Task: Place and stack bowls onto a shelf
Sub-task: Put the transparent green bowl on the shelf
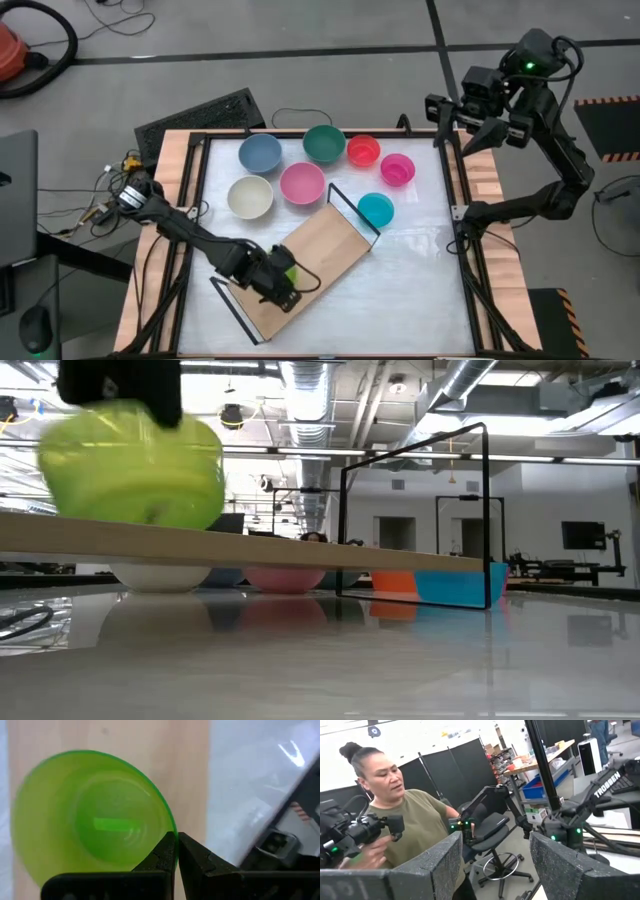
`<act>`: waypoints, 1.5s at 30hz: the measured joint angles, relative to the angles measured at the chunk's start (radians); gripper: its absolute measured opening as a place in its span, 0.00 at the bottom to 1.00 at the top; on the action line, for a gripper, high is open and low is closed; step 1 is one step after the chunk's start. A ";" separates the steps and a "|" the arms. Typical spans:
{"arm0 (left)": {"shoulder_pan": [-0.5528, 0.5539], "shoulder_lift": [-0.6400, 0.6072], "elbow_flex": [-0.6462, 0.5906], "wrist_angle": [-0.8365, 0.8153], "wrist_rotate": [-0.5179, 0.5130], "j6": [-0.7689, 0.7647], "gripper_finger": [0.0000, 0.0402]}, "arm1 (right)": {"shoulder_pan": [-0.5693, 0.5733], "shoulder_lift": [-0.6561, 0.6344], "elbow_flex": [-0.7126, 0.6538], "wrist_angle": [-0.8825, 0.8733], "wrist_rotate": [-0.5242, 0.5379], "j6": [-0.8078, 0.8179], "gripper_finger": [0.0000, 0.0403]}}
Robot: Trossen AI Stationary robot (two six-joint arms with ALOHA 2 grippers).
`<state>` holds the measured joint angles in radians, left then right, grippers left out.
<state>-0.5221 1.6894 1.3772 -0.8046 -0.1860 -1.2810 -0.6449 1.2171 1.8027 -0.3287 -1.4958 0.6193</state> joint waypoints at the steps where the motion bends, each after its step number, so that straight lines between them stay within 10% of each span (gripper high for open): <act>1: -0.008 0.000 0.014 0.000 0.002 0.000 0.00 | 0.000 0.000 0.000 -0.007 0.000 0.000 0.64; 20: -0.043 0.293 0.380 -0.282 0.104 0.062 0.00 | 0.002 0.000 0.000 -0.017 0.005 -0.001 0.64; 45: -0.096 0.293 0.368 -0.400 0.107 -0.022 0.00 | 0.002 0.000 0.000 -0.075 0.005 -0.003 0.64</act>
<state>-0.6182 1.9820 1.7451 -1.2041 -0.0788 -1.3033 -0.6430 1.2171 1.8027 -0.4039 -1.4906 0.6167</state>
